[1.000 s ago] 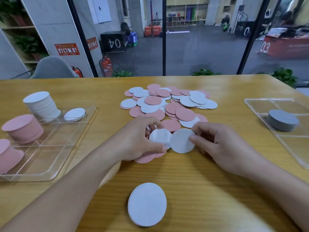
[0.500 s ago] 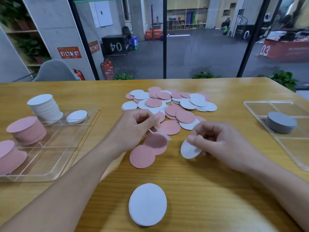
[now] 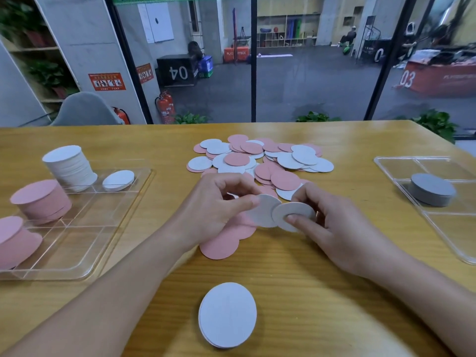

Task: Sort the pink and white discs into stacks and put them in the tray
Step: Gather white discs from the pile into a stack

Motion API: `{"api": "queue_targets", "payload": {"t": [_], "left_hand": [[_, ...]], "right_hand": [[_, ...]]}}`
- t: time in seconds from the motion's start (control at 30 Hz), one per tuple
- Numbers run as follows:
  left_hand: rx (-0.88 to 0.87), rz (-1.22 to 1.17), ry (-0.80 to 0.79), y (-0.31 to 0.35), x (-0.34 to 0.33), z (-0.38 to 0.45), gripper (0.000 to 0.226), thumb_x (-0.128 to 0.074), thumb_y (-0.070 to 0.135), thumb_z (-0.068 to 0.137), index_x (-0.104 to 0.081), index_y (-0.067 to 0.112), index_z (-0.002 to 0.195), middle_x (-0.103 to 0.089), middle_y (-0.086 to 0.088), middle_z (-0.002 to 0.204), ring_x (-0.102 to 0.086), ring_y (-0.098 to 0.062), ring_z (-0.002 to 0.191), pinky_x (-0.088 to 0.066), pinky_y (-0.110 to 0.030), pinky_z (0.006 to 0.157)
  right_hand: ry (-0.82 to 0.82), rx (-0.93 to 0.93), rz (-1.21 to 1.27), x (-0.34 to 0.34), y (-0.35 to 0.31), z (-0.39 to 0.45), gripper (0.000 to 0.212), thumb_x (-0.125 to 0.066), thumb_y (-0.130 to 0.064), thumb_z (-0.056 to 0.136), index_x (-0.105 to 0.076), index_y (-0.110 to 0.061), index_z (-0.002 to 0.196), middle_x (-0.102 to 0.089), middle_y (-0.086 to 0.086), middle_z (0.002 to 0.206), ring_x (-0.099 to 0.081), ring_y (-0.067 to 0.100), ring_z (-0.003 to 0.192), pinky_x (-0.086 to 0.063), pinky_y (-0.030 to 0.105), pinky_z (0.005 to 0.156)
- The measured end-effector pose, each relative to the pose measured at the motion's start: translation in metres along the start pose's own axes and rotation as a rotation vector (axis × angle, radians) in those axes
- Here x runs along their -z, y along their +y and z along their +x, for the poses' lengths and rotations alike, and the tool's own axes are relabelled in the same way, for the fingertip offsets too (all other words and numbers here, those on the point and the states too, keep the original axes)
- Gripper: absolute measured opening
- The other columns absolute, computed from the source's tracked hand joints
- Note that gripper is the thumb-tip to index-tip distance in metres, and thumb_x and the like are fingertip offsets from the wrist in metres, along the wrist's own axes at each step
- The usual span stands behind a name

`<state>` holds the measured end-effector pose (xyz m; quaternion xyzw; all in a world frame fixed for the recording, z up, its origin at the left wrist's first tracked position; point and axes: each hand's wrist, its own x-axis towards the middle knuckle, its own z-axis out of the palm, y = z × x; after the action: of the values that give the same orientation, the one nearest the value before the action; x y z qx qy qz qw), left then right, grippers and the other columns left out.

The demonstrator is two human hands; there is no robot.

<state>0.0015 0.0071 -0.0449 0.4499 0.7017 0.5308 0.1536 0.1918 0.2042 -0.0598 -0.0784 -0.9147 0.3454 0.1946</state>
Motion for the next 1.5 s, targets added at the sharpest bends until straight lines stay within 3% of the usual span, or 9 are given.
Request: {"api": "queue_targets", "payload": {"t": [0.17, 0.27, 0.47, 0.67, 0.73, 1.07, 1.23, 1.3, 1.5], "left_hand": [[-0.053, -0.044, -0.108, 0.002, -0.009, -0.001, 0.014, -0.073, 0.002, 0.103, -0.084, 0.010, 0.104, -0.080, 0.001, 0.091, -0.068, -0.014, 0.084, -0.054, -0.024, 0.078], [-0.036, -0.052, -0.134, 0.000, -0.011, -0.002, 0.017, -0.067, 0.001, 0.107, -0.082, 0.007, 0.107, -0.078, -0.008, 0.088, -0.072, -0.020, 0.082, -0.061, -0.030, 0.081], [0.056, 0.546, 0.212, -0.030, 0.020, 0.010, 0.014, -0.073, 0.035, 0.104, -0.080, 0.035, 0.117, -0.075, 0.021, 0.114, -0.065, -0.003, 0.112, -0.054, -0.031, 0.097], [0.217, 0.752, 0.135, -0.039, 0.022, 0.015, 0.023, -0.063, 0.054, 0.105, -0.074, 0.039, 0.119, -0.064, 0.018, 0.121, -0.049, -0.023, 0.126, -0.043, -0.034, 0.094], [0.262, 0.811, 0.098, -0.036, 0.018, 0.017, 0.042, -0.064, 0.061, 0.102, -0.070, 0.036, 0.136, -0.060, 0.011, 0.133, -0.044, -0.023, 0.132, -0.042, -0.035, 0.101], [0.209, 0.596, 0.016, -0.023, 0.018, 0.008, 0.045, -0.089, 0.056, 0.084, -0.067, 0.045, 0.121, -0.057, 0.026, 0.130, -0.043, -0.006, 0.125, -0.038, -0.025, 0.084], [0.133, 0.330, 0.123, -0.023, 0.020, 0.010, 0.029, -0.088, 0.029, 0.092, -0.069, 0.037, 0.113, -0.072, 0.010, 0.103, -0.061, -0.005, 0.073, -0.051, -0.023, 0.069], [0.115, 0.166, 0.153, -0.020, 0.020, 0.011, 0.011, -0.081, 0.022, 0.101, -0.077, 0.028, 0.109, -0.076, 0.006, 0.095, -0.062, -0.011, 0.068, -0.053, -0.026, 0.067], [0.077, 0.021, 0.167, -0.014, 0.014, 0.008, 0.023, -0.074, 0.030, 0.106, -0.082, 0.011, 0.096, -0.081, -0.004, 0.094, -0.078, -0.016, 0.089, -0.064, -0.035, 0.089]], "right_hand": [[-0.002, 0.057, -0.135, -0.009, -0.003, -0.001, 0.015, -0.063, -0.040, 0.105, -0.052, -0.042, 0.116, -0.061, -0.022, 0.097, -0.058, 0.009, 0.089, -0.047, 0.027, 0.071], [-0.090, 0.102, -0.238, -0.018, -0.001, 0.000, 0.018, -0.055, -0.044, 0.107, -0.046, -0.057, 0.098, -0.058, -0.033, 0.093, -0.056, 0.001, 0.085, -0.040, 0.031, 0.065], [-0.072, 0.126, -0.212, -0.022, 0.007, -0.001, 0.019, -0.057, -0.042, 0.108, -0.047, -0.035, 0.094, -0.056, -0.020, 0.083, -0.054, 0.008, 0.081, -0.050, 0.041, 0.070], [-0.092, 0.106, -0.150, -0.020, 0.008, -0.001, 0.020, -0.060, -0.041, 0.107, -0.051, -0.028, 0.095, -0.057, -0.014, 0.082, -0.055, 0.013, 0.081, -0.051, 0.042, 0.070], [-0.097, 0.095, -0.140, -0.019, 0.007, -0.001, 0.021, -0.060, -0.041, 0.107, -0.050, -0.030, 0.093, -0.058, -0.015, 0.085, -0.055, 0.012, 0.080, -0.050, 0.040, 0.070], [-0.114, 0.074, -0.115, -0.016, 0.005, -0.001, 0.025, -0.063, -0.034, 0.108, -0.048, -0.038, 0.089, -0.058, -0.022, 0.086, -0.053, 0.010, 0.078, -0.040, 0.027, 0.063], [-0.103, 0.051, -0.097, -0.016, 0.007, -0.001, 0.010, -0.064, -0.037, 0.107, -0.058, -0.033, 0.101, -0.061, -0.019, 0.089, -0.057, 0.010, 0.080, -0.045, 0.029, 0.066], [-0.092, 0.043, -0.096, -0.016, 0.007, -0.001, 0.006, -0.063, -0.039, 0.107, -0.059, -0.035, 0.107, -0.063, -0.018, 0.090, -0.059, 0.009, 0.082, -0.049, 0.031, 0.070], [-0.082, 0.048, -0.101, -0.013, 0.005, -0.003, 0.012, -0.063, -0.041, 0.106, -0.053, -0.038, 0.099, -0.061, -0.014, 0.082, -0.058, 0.012, 0.078, -0.048, 0.030, 0.067]]}}
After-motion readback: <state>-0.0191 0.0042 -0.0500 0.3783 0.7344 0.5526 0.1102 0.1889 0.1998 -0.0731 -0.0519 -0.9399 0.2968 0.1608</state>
